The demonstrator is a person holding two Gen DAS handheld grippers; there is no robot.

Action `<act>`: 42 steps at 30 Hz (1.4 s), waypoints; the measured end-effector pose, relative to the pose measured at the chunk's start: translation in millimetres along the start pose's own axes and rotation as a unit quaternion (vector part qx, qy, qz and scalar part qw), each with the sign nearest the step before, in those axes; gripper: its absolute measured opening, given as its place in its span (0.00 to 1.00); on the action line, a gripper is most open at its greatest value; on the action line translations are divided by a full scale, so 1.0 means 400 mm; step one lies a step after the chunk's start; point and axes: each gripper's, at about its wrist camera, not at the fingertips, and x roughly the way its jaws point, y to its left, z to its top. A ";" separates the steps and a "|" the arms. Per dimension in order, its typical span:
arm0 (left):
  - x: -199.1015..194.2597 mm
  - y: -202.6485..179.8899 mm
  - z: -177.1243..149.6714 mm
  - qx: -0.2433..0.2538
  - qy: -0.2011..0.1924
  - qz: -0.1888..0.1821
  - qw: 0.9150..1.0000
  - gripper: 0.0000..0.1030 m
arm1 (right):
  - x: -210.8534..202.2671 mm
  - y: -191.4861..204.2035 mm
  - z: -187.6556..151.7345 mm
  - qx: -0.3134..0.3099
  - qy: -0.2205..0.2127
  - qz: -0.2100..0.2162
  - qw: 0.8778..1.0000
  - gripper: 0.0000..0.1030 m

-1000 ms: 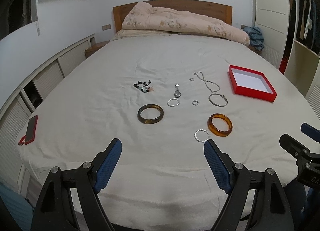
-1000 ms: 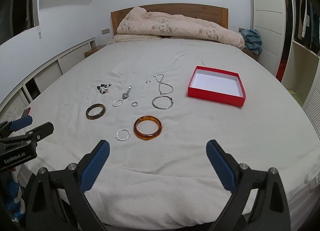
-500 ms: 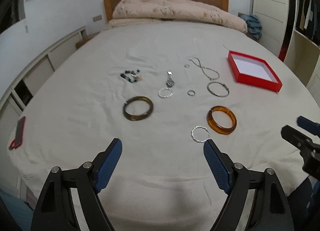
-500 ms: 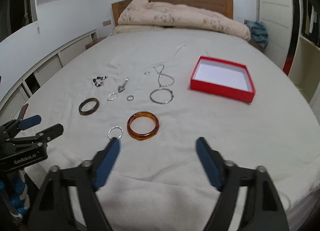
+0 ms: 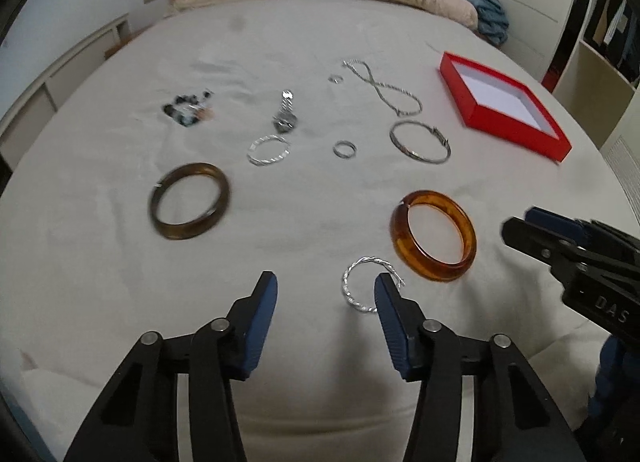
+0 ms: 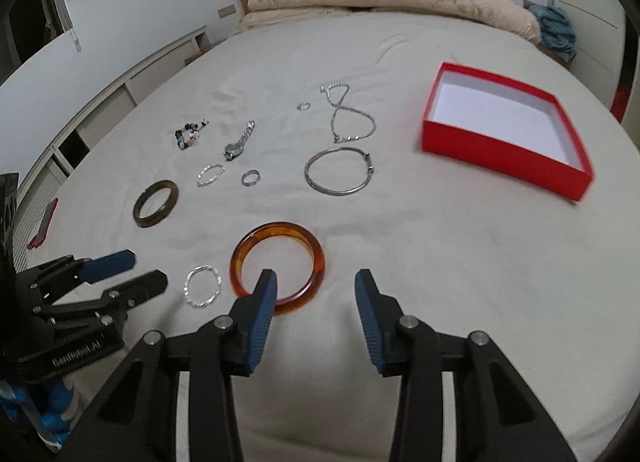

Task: Organize jewelry
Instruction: 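Grasp the amber bangle rim with the right tool while the left tool grasps a twisted silver hoop, then carry the amber bangle and silver hoop into the red box and open both tools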

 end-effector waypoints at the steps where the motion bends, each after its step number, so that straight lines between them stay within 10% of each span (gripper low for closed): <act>1: 0.013 -0.004 0.002 0.002 0.004 0.001 1.000 0.47 | 0.016 -0.001 0.004 -0.002 0.005 0.002 1.000 0.37; 17: 0.096 -0.035 -0.006 0.033 0.032 0.004 0.999 0.05 | 0.184 0.013 0.024 -0.054 0.059 0.003 0.997 0.11; 32: 0.002 -0.029 0.084 0.010 -0.021 0.006 1.000 0.04 | 0.043 -0.023 0.071 -0.034 -0.009 -0.013 0.999 0.08; 42: 0.042 -0.260 0.335 0.059 -0.046 -0.088 0.993 0.04 | -0.060 -0.309 0.242 0.027 -0.067 -0.085 0.994 0.08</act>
